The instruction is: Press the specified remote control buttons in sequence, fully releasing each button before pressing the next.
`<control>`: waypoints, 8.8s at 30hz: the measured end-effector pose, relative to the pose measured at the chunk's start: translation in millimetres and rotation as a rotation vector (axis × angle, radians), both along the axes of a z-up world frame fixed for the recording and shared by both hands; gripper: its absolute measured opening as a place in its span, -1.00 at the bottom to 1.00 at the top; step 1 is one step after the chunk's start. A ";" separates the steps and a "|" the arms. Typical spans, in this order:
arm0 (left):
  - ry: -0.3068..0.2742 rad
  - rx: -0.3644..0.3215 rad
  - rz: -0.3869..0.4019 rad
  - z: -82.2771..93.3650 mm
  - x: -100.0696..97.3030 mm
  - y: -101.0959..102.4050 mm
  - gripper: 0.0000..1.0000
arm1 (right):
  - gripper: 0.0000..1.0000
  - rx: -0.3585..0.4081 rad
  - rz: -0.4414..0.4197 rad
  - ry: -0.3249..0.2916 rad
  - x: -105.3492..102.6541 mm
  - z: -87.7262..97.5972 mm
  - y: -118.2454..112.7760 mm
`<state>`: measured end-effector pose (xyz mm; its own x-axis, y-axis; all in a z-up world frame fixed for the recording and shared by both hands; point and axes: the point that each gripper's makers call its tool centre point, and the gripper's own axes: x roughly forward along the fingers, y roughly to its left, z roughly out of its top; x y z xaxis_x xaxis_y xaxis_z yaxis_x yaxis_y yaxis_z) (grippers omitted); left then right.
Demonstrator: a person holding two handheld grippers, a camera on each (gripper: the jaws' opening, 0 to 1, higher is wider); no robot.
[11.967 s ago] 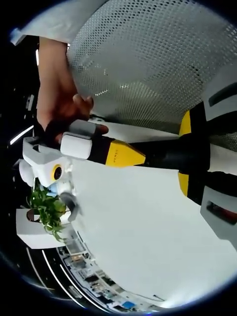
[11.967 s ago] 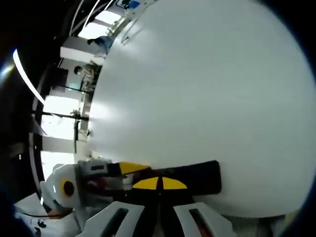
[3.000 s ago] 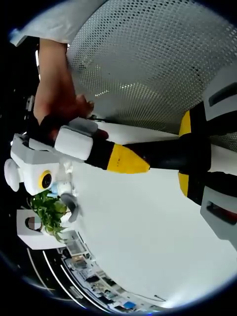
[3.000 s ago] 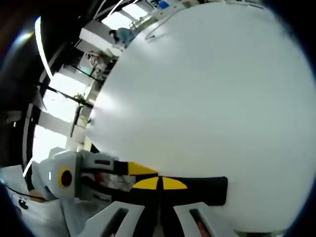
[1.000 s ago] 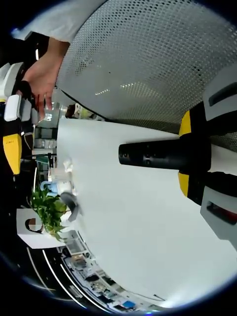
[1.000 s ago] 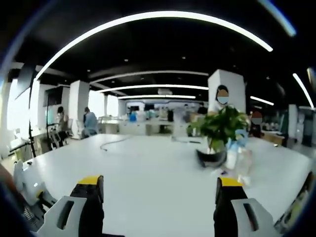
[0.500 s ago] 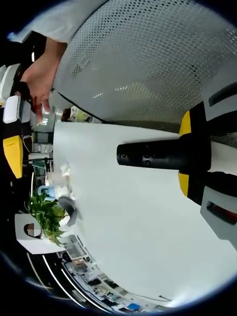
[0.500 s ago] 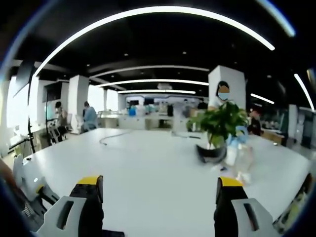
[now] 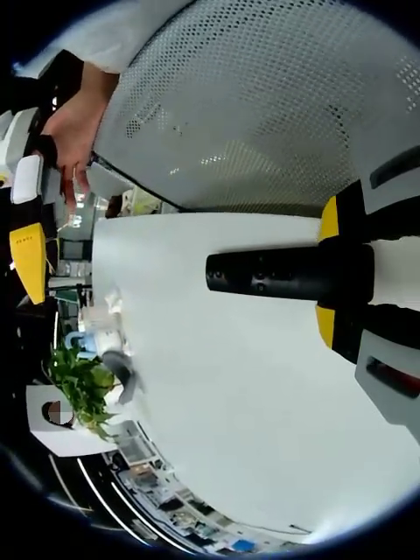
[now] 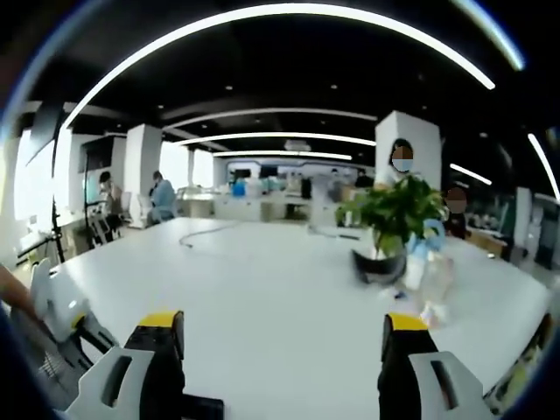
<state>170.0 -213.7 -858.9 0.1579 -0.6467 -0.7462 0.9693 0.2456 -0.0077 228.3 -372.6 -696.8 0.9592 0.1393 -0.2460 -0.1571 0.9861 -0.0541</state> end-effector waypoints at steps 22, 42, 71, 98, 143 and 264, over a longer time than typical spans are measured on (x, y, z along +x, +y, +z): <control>-0.048 0.074 -0.016 -1.5 41.5 9.2 -0.50 | 0.84 -0.017 0.029 0.028 -0.1 -5.8 6.2; -0.067 0.117 -0.027 -1.9 65.1 17.3 -0.51 | 0.81 -0.043 0.037 0.058 -0.7 -12.2 8.3; -0.085 0.173 0.010 -0.7 131.0 27.7 -0.51 | 0.83 -0.049 0.068 0.066 -1.0 -14.1 15.4; -0.117 0.230 -0.037 1.3 183.8 32.7 -0.51 | 0.81 -0.072 0.073 0.094 -1.1 -19.9 15.9; -0.198 0.362 -0.120 1.4 280.6 45.0 -0.52 | 0.80 -0.105 0.064 0.140 0.5 -30.1 13.9; -0.412 -0.329 0.928 140.3 125.2 146.1 1.00 | 0.94 -0.001 0.031 0.009 0.2 -2.4 8.7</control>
<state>295.2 -67.6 -718.6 0.8925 -0.3038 -0.3334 0.3472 0.9345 0.0779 228.5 -363.9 -699.2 0.9522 0.1690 -0.2545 -0.1882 0.9807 -0.0532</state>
